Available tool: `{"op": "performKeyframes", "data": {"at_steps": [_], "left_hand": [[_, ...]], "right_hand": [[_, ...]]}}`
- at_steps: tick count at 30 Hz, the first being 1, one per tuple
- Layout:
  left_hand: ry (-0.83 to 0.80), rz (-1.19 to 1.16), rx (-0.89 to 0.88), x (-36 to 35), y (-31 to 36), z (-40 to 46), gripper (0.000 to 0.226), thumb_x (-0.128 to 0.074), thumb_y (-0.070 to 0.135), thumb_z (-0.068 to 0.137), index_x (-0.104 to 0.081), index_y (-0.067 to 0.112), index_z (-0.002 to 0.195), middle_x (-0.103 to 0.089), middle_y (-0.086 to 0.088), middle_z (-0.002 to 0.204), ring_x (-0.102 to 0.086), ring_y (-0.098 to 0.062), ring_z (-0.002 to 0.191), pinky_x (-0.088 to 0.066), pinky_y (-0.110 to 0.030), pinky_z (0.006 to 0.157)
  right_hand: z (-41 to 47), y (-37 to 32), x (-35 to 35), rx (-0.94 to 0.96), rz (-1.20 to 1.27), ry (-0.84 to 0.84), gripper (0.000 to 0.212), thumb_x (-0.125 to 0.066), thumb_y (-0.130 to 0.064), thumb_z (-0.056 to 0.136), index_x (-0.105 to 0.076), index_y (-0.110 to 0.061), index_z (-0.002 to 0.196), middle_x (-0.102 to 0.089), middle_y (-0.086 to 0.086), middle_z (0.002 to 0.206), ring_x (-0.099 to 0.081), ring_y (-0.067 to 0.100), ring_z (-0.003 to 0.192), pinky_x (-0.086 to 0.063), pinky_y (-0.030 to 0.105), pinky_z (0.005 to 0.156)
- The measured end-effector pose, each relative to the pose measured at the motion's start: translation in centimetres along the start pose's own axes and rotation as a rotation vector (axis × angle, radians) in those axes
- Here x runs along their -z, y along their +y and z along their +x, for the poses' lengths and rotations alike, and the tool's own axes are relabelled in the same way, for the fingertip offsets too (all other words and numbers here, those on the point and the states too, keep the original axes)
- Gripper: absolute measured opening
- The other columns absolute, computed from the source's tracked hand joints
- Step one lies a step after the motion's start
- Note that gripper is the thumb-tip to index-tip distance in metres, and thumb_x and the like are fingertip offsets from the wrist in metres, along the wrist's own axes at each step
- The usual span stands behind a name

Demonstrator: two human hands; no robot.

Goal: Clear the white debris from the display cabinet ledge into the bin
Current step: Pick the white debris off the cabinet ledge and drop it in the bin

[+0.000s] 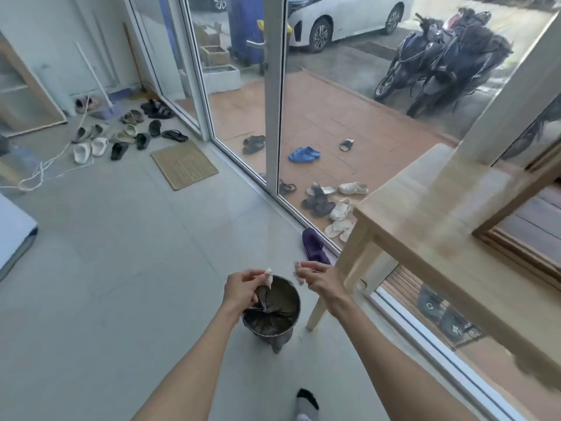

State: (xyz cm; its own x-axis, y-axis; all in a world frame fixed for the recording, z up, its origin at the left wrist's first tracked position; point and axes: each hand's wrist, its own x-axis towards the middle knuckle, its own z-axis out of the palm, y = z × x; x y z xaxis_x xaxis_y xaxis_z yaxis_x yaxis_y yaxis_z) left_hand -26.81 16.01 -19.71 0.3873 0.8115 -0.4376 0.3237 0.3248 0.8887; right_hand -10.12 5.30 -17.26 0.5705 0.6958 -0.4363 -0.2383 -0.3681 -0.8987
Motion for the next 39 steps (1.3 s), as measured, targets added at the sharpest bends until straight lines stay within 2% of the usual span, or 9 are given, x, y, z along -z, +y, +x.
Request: {"op": "performKeyframes", "data": {"at_steps": [6,8,13,19,26,30,33,36,39], "left_hand": [[0.133,-0.014,0.191,1.5,-7.6,1.3,0.009,-0.072,0.012,0.088,-0.076,0.011,0.096,-0.076,-0.009,0.084,-0.039,-0.008,0.033,-0.035,-0.018,0.035],[0.159,-0.002,0.249,1.2,-10.1,2.8,0.009,-0.073,0.013,0.088,-0.076,0.010,0.096,-0.076,-0.007,0.085,-0.041,-0.008,0.034,-0.037,-0.019,0.036],[0.186,0.062,0.310,-1.3,-15.9,8.4,0.007,-0.073,0.016,0.087,-0.077,0.015,0.093,-0.077,-0.006,0.088,-0.045,-0.012,0.032,-0.038,-0.019,0.035],[0.187,0.157,0.326,-4.4,-22.7,14.4,0.009,-0.075,0.023,0.086,-0.078,0.019,0.093,-0.076,-0.003,0.090,-0.052,-0.014,0.036,-0.037,-0.018,0.034],[0.253,0.174,0.383,-5.2,-29.1,19.6,0.006,-0.075,0.028,0.085,-0.076,0.024,0.088,-0.073,0.008,0.087,-0.056,-0.017,0.035,-0.046,-0.023,0.040],[0.237,0.158,0.384,-5.9,-31.7,21.2,0.014,-0.071,0.030,0.087,-0.076,0.022,0.098,-0.075,0.007,0.093,-0.060,-0.018,0.037,-0.051,-0.026,0.043],[0.159,0.140,0.390,-6.1,-32.6,21.2,0.025,-0.058,0.027,0.097,-0.069,0.019,0.118,-0.073,0.001,0.110,-0.066,-0.021,0.043,-0.054,-0.025,0.044],[0.118,0.123,0.384,-5.6,-32.9,20.3,0.035,-0.051,0.028,0.101,-0.058,0.019,0.134,-0.065,-0.002,0.121,-0.072,-0.025,0.051,-0.056,-0.025,0.045],[0.083,0.184,0.370,-4.5,-32.8,18.7,0.035,-0.050,0.027,0.101,-0.058,0.018,0.134,-0.059,0.002,0.123,-0.075,-0.028,0.060,-0.061,-0.031,0.058]], "right_hand": [[4.7,7.5,-2.2,-0.179,0.006,-0.054,0.018,-0.082,-0.008,0.078,-0.076,-0.003,0.094,-0.074,0.014,0.085,-0.066,0.021,0.075,-0.052,0.026,0.070],[6.6,10.1,-2.6,-0.219,-0.016,-0.057,0.019,-0.083,-0.009,0.077,-0.077,-0.004,0.095,-0.075,0.017,0.086,-0.066,0.020,0.074,-0.052,0.025,0.069],[12.0,16.4,-3.1,-0.262,-0.115,-0.043,0.018,-0.080,-0.003,0.079,-0.077,-0.001,0.096,-0.074,0.014,0.077,-0.061,0.001,0.051,-0.044,0.011,0.048],[17.6,24.0,-4.2,-0.299,-0.164,-0.059,0.015,-0.079,-0.004,0.079,-0.078,-0.004,0.094,-0.072,0.010,0.072,-0.058,-0.002,0.046,-0.043,0.009,0.048],[23.4,31.0,-6.0,-0.274,-0.204,-0.008,0.013,-0.083,-0.026,0.078,-0.078,-0.017,0.087,-0.078,0.004,0.074,-0.069,0.011,0.066,-0.050,0.023,0.063],[25.0,34.2,-6.3,-0.275,-0.227,0.019,0.015,-0.082,-0.026,0.078,-0.078,-0.019,0.090,-0.078,0.002,0.075,-0.074,0.016,0.075,-0.051,0.024,0.065],[25.0,35.6,-6.1,-0.305,-0.263,-0.015,0.029,-0.082,-0.018,0.077,-0.075,-0.013,0.105,-0.078,0.007,0.084,-0.074,0.020,0.082,-0.051,0.023,0.068],[24.4,35.9,-5.5,-0.334,-0.299,-0.068,0.040,-0.080,-0.018,0.080,-0.069,-0.010,0.118,-0.075,0.005,0.085,-0.068,0.009,0.069,-0.048,0.018,0.064],[23.5,35.5,-4.8,-0.319,-0.348,-0.078,0.036,-0.072,-0.014,0.086,-0.067,-0.010,0.122,-0.072,0.004,0.082,-0.063,0.004,0.057,-0.047,0.015,0.058]]}}
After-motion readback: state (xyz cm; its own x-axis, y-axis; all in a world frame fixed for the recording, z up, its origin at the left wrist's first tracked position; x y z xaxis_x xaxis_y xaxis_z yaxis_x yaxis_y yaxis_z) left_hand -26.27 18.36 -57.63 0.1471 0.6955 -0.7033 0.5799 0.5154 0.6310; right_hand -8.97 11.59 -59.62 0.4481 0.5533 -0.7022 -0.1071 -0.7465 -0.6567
